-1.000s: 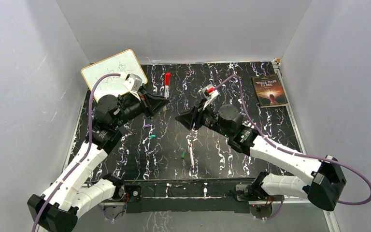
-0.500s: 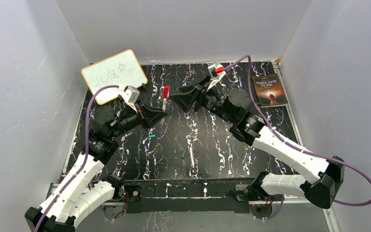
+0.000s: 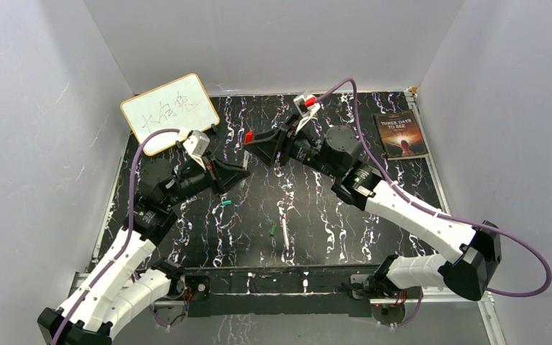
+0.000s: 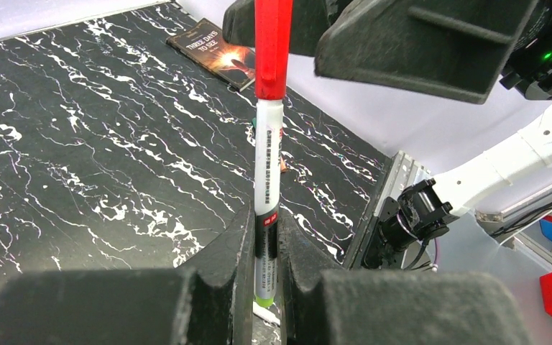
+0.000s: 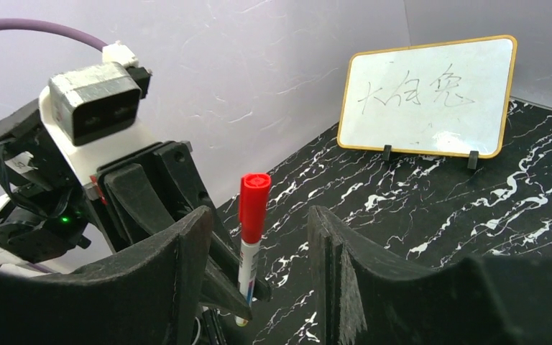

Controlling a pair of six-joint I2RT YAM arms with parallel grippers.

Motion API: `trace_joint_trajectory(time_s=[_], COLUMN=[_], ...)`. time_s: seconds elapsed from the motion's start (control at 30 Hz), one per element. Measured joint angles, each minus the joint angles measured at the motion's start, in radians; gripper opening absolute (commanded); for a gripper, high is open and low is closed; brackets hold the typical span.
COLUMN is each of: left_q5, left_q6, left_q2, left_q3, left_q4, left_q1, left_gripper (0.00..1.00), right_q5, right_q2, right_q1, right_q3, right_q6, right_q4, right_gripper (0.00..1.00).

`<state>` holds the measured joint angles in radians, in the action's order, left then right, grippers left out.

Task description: Insert the pens into the pen caps

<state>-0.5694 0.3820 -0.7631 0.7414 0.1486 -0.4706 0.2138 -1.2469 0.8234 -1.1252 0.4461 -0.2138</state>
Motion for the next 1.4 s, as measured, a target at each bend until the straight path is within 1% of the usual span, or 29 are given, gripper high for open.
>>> trace_joint_trajectory(time_s=[0.17, 0.33, 0.43, 0.53, 0.67, 0.73, 0.77, 1.13, 1.4], left_q5=[-0.004, -0.016, -0.019, -0.023, -0.027, -0.030, -0.030, -0.010, 0.013], left_q6=[0.000, 0.001, 0.003, 0.004, 0.004, 0.004, 0.003, -0.005, -0.007], left_q2=[0.000, 0.000, 0.000, -0.002, -0.002, -0.003, -0.004, -0.007, -0.037], left_q3=[-0.005, -0.005, -0.005, -0.005, -0.005, -0.005, -0.005, -0.005, 0.011], left_q4=[0.000, 0.000, 0.001, 0.002, 0.002, 0.001, 0.001, 0.003, -0.008], left_q1=[0.000, 0.000, 0.000, 0.000, 0.000, 0.000, 0.000, 0.000, -0.007], left_gripper=[0.00, 0.00, 0.00, 0.00, 0.00, 0.00, 0.00, 0.00, 0.00], right_q5=[0.002, 0.003, 0.007, 0.013, 0.018, 0.020, 0.022, 0.033, 0.034], right_q2=[0.000, -0.003, -0.008, -0.017, -0.019, -0.019, -0.019, -0.019, -0.005], right_q1=[0.000, 0.000, 0.000, 0.000, 0.000, 0.000, 0.000, 0.000, -0.013], right_q3=[-0.011, -0.014, -0.014, -0.014, -0.014, -0.014, -0.014, -0.010, 0.054], right_q6=[0.000, 0.000, 0.001, 0.001, 0.003, 0.005, 0.009, 0.021, 0.050], right_q4=[-0.003, -0.006, -0.007, -0.015, -0.022, -0.025, -0.027, -0.031, -0.102], right_gripper=[0.48, 0.38, 0.35, 0.29, 0.14, 0.02, 0.00, 0.00, 0.00])
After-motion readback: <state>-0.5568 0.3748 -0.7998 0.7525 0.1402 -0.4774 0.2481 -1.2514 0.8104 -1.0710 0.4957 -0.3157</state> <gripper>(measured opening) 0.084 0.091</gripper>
